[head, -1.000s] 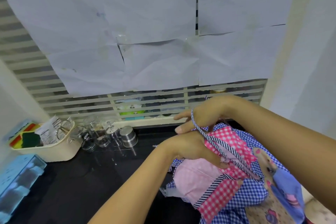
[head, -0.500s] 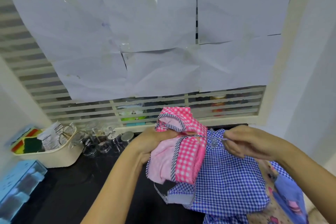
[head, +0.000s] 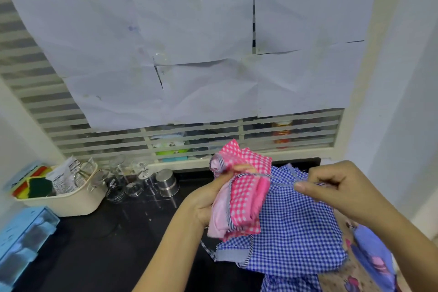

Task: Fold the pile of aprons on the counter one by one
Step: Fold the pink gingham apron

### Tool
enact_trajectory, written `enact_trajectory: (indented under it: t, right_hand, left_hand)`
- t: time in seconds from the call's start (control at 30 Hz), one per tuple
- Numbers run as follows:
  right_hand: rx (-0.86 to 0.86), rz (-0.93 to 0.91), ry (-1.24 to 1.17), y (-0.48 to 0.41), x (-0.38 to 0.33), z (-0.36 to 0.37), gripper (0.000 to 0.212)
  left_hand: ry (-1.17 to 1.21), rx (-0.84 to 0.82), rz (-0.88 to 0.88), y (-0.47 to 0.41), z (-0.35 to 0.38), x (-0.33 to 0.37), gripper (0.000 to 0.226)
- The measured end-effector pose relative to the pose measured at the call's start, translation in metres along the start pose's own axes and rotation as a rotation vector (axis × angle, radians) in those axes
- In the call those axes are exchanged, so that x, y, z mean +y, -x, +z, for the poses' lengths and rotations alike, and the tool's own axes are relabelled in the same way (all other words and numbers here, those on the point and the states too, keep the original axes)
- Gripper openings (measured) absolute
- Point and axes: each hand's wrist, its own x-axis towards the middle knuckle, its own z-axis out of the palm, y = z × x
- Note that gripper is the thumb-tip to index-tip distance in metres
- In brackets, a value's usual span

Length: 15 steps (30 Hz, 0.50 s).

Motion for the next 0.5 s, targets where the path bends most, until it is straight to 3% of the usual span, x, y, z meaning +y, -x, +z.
enact_trajectory:
  t: [0.07, 0.13, 0.3, 0.4, 0.5]
  right_hand:
    - [0.015, -0.081, 0.303, -0.002, 0.007, -0.007, 0.063]
    - [-0.002, -0.221, 0.492, 0.0, 0.016, -0.008, 0.056]
    - [0.022, -0.278, 0.528, 0.007, 0.024, 0.001, 0.037]
    - [0.05, -0.215, 0.337, 0.011, 0.022, 0.017, 0.036]
    - [0.158, 0.004, -0.209, 0.007, 0.018, 0.01, 0.04]
  left_hand:
    - [0.1, -0.007, -0.04, 0.008, 0.009, -0.002, 0.012]
    - [0.096, 0.068, -0.015, 0.0, 0.003, -0.006, 0.026]
    - [0.004, 0.221, 0.018, -0.027, 0.003, -0.009, 0.022]
    - [-0.13, 0.371, 0.088, -0.043, 0.013, -0.006, 0.024]
    - [-0.243, 0.388, 0.093, -0.049, 0.019, -0.003, 0.022]
